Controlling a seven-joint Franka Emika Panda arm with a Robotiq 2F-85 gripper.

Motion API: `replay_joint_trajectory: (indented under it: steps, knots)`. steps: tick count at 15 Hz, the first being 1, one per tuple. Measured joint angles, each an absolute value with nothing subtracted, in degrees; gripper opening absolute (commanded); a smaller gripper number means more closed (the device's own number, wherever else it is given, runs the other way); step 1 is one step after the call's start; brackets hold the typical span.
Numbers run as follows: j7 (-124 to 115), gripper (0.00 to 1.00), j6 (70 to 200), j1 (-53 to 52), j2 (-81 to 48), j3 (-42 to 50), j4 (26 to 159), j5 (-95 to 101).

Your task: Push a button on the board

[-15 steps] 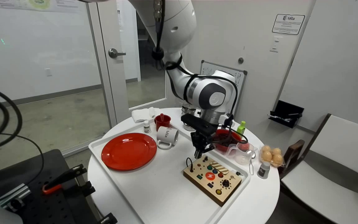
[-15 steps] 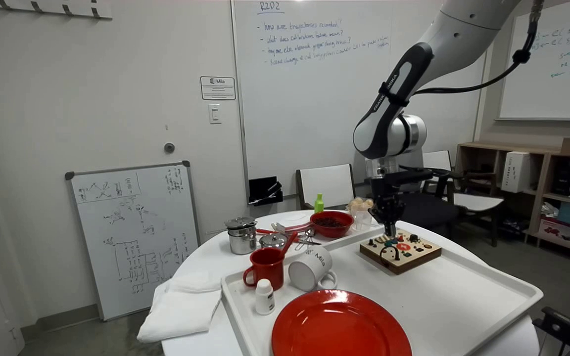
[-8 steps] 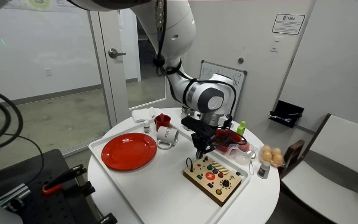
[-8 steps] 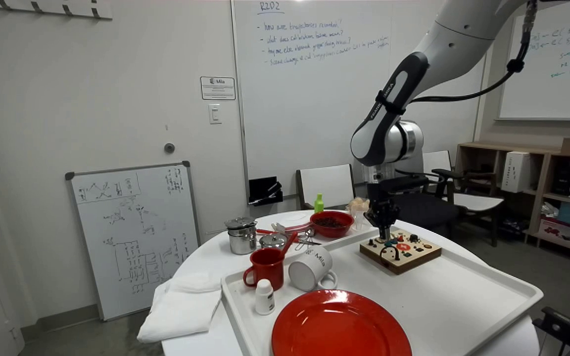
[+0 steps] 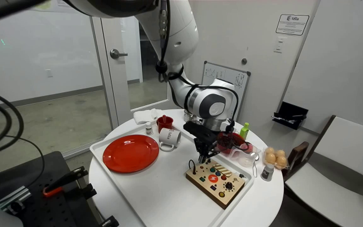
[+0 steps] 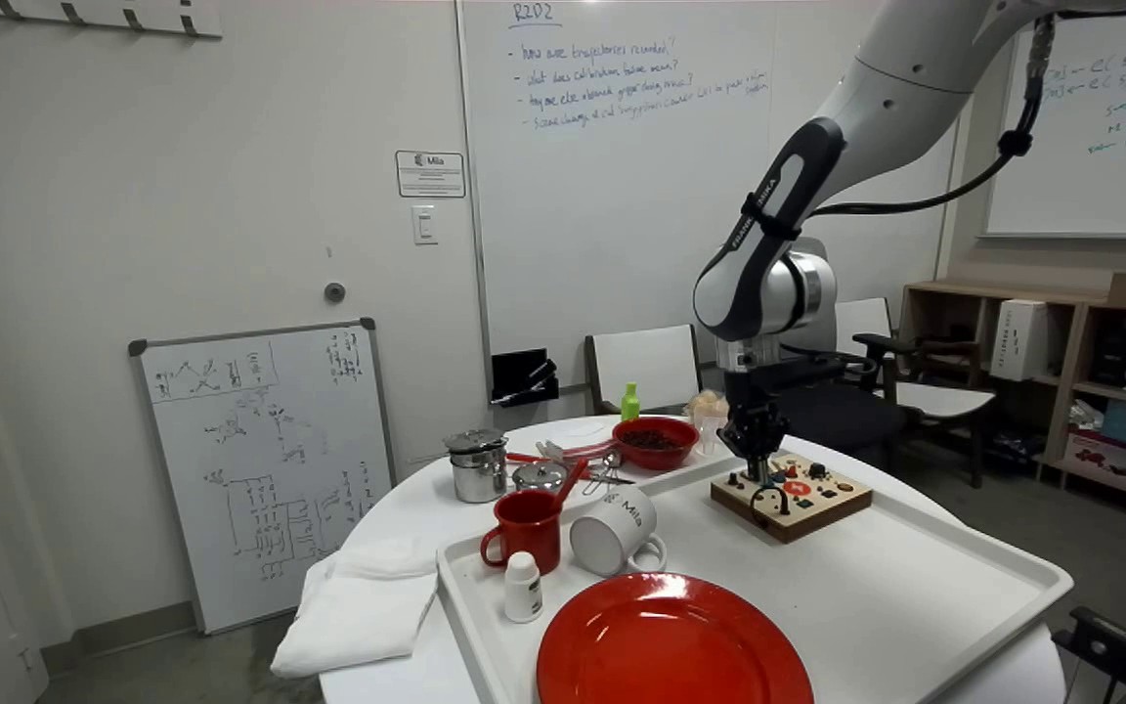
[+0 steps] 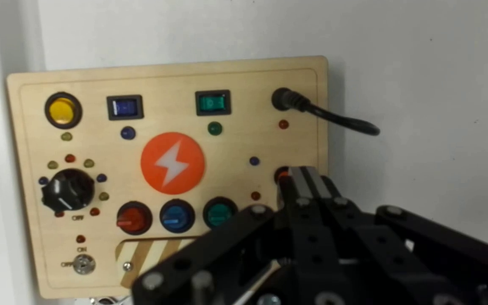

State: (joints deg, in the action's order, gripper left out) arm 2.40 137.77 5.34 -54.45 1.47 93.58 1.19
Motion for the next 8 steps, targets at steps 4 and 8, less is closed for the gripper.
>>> replay_joint_trajectory:
  steps: [4,8]
  knots:
    - [2.3,0.0,138.5,5.4,-54.9,1.5,93.5,1.2]
    - [2.2,0.0,139.0,5.5,-55.3,1.5,93.5,1.2]
